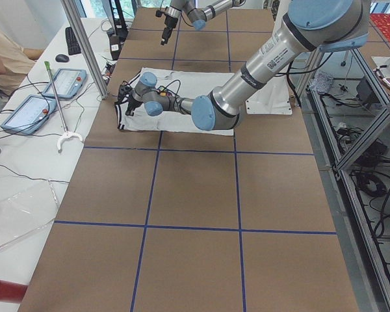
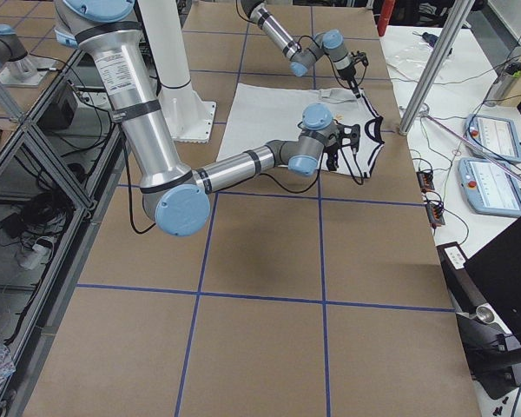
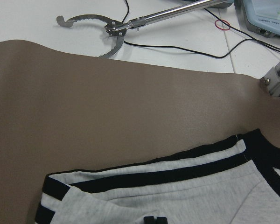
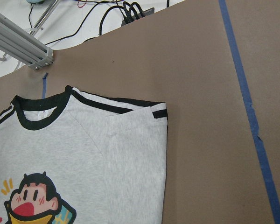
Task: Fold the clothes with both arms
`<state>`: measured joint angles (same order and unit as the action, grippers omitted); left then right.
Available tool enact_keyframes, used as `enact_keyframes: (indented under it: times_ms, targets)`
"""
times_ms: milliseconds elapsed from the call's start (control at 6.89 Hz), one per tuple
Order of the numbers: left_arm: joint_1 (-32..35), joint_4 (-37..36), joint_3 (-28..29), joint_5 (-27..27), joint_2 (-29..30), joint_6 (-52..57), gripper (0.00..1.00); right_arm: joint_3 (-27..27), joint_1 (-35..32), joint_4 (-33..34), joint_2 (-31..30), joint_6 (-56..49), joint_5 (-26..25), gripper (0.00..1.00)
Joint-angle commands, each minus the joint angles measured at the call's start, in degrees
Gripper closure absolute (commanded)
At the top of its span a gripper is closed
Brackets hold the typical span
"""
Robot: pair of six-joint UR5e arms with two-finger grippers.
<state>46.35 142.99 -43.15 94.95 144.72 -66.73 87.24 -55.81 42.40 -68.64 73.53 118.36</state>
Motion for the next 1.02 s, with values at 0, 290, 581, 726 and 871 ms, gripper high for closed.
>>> enact_keyframes:
  times_ms: [0, 290, 581, 726, 871]
  targets:
    - [0.1, -0.4, -6.3, 3.4, -1.6, -0.1, 0.33, 1.3, 0.7, 6.8, 3.6, 0.9, -2.2, 0.00]
    - [0.1, -0.8, -14.9, 10.2, -6.4, -2.6, 0.31, 12.6, 6.2, 25.8, 4.1, 2.1, -7.9, 0.00]
    - [0.0, -2.5, -30.6, 19.3, -15.9, -7.3, 0.31, 23.6, 16.2, 39.0, 3.8, 14.6, -12.3, 0.02]
    - [0.0, -11.1, -40.1, 22.4, -20.0, -7.3, 0.31, 25.9, 19.5, 39.3, 3.3, 19.8, -13.3, 0.07]
    - [-0.4, -16.9, -44.3, 23.9, -21.3, -7.1, 0.31, 26.7, 22.3, 40.6, 2.4, 22.3, -13.4, 0.08]
